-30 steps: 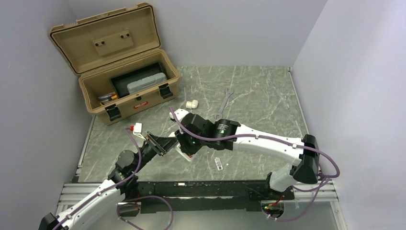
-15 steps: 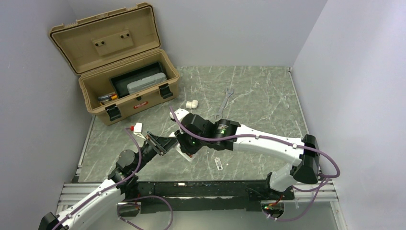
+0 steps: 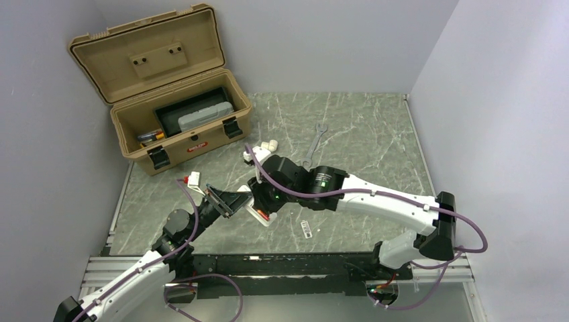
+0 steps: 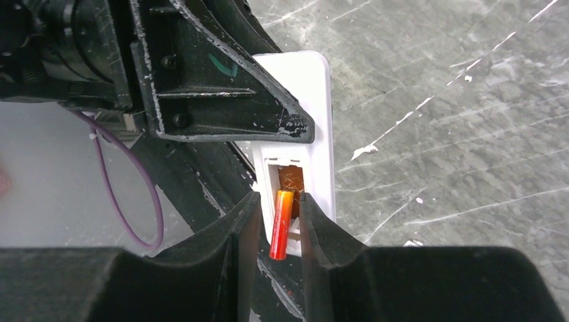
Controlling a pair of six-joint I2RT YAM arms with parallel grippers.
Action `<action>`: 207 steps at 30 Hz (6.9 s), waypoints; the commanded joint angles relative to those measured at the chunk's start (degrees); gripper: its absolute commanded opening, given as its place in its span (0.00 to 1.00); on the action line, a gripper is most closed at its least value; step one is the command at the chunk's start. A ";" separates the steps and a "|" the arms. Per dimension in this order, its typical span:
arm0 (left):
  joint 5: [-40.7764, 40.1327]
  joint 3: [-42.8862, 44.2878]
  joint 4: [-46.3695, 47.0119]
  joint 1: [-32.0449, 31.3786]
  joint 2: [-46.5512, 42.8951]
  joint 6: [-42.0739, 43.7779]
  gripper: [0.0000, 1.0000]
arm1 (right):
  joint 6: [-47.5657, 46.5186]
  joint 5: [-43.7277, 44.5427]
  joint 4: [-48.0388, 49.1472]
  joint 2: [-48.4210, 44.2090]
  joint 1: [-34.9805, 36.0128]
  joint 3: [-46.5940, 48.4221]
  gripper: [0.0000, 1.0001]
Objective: Load the batteries into the remote control
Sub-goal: Load the battery into the remote control.
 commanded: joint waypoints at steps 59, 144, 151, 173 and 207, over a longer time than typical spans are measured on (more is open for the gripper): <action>18.28 -1.59 2.39 -0.04 -2.58 -10.21 0.00 | -32.68 -53.48 42.53 -23.32 -6.31 -34.14 0.40; 18.68 -1.67 7.25 -0.03 -0.46 -10.62 0.00 | -31.52 -53.73 57.53 -14.35 -7.92 -42.37 0.39; 19.06 -1.84 8.62 -0.02 0.10 -10.92 0.00 | -31.62 -54.30 58.31 -12.81 -8.68 -42.04 0.38; 20.31 -1.08 8.82 -0.04 -0.26 -10.53 0.00 | -31.64 -57.29 58.65 -10.45 -12.14 -41.89 0.38; 19.89 -2.68 14.53 -0.05 4.80 -10.99 0.00 | -25.25 -57.45 59.87 -18.09 -12.21 -38.64 0.46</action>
